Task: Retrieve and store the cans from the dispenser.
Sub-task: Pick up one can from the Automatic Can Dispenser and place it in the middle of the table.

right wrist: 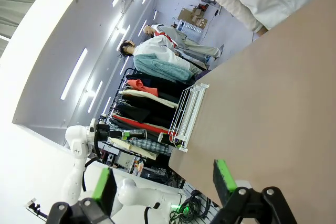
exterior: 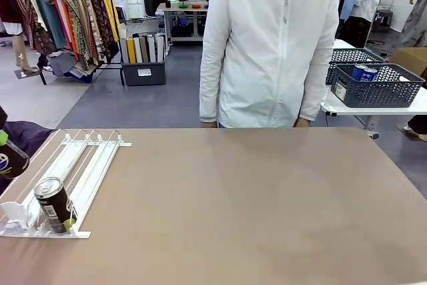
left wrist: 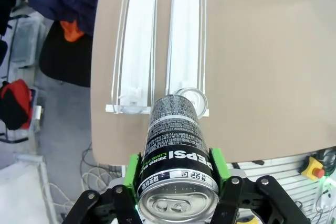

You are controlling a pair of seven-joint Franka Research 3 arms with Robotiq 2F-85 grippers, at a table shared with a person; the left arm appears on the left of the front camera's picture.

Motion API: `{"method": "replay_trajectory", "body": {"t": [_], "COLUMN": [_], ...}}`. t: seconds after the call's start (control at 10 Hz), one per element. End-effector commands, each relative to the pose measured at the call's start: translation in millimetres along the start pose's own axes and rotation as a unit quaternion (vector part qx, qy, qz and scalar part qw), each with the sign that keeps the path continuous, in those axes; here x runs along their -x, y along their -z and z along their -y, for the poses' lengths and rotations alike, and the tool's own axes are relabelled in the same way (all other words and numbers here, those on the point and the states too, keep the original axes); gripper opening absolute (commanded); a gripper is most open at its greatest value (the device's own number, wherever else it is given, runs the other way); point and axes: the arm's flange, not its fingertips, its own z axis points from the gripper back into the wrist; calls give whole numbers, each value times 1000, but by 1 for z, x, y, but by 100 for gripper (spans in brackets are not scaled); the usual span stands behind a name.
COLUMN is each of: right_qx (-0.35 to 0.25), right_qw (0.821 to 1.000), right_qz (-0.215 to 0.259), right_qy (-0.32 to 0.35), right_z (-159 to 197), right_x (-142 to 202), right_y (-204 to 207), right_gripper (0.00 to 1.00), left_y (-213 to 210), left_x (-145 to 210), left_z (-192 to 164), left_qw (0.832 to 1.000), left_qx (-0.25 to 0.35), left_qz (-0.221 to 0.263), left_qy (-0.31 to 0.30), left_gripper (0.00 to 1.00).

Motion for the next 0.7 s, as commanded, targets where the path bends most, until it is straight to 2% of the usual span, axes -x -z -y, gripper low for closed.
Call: {"method": "replay_trajectory", "body": {"t": [0.0,0.1,0.2,0.3,0.5,0.6], "right_qx": [-2,-2,-2,-2,-2,-2], "right_qw": [1000,1000,1000,1000,1000,1000], "right_qz": [-4,-4,-4,-4,-4,-4], "right_qy": [1,1,1,1,1,1], "right_z": [-4,-4,-4,-4,-4,-4], "right_x": [-1,-1,-1,-1,-1,-1], "right_y": [-1,-1,-1,-1,-1,-1], "right_gripper": [100,100,100,100,100,100], "left_y": [-12,0,-3,-3,7,29], "left_x": [-1,0,-2,-25,-81,-105], "left_z": [1,0,6,31,119,180], "left_qw": [1000,1000,1000,999,992,985], "left_qx": [-2,0,27,32,59,61], "left_qz": [14,0,12,17,28,-1], "left_qy": [1,0,1,-8,104,162], "left_gripper": [0,0,0,0,0,0]}}
